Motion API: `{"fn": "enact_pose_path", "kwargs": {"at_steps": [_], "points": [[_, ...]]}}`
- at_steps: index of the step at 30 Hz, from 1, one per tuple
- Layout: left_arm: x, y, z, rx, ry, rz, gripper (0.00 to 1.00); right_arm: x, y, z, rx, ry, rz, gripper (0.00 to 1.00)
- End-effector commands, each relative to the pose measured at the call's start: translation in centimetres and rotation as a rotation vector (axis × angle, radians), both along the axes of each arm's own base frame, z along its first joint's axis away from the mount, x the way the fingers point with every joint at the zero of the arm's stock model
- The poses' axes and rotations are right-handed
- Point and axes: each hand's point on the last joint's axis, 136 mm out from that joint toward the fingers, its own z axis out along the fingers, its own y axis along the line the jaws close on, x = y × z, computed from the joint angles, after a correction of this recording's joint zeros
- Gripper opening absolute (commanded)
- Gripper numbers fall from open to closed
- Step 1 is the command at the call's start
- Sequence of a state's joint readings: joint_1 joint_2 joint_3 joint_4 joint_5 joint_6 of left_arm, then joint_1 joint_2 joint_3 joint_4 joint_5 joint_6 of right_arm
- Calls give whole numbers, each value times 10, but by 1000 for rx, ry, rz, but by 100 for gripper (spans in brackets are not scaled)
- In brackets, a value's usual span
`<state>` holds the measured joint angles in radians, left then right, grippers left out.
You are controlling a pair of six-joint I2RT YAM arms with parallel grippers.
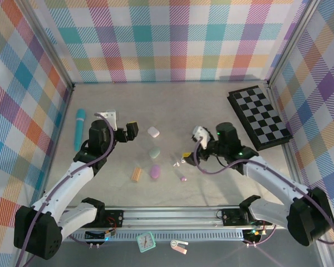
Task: Insert wireless bluetooth earbuds into charging case
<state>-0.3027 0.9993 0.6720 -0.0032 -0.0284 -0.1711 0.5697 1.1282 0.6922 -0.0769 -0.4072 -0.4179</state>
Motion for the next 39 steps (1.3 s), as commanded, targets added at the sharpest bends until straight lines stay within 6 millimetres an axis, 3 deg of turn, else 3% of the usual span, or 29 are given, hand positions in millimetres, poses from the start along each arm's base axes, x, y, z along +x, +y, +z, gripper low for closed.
{"fn": "enact_pose_path", "kwargs": {"at_steps": [1,5,9,17,23,30,39], "points": [[-14,7,-32,-76,178,40,100,-33,25,-16,-128,-18,275,100],[-10,9,-36,-146,182,55,100,-44,54,-36,-274,-42,451,100],[-7,14,-37,-138,187,79,100,-42,81,-54,-333,-95,547,99],[-11,27,-37,-126,176,129,100,-35,111,-102,-444,-135,643,99],[-10,27,-36,-113,172,122,100,-40,123,-121,-476,-138,686,100],[-5,23,-34,-121,166,107,100,-50,136,-126,-472,-115,737,95],[-9,24,-34,-113,166,104,100,-61,132,-141,-522,-40,772,90]]}}
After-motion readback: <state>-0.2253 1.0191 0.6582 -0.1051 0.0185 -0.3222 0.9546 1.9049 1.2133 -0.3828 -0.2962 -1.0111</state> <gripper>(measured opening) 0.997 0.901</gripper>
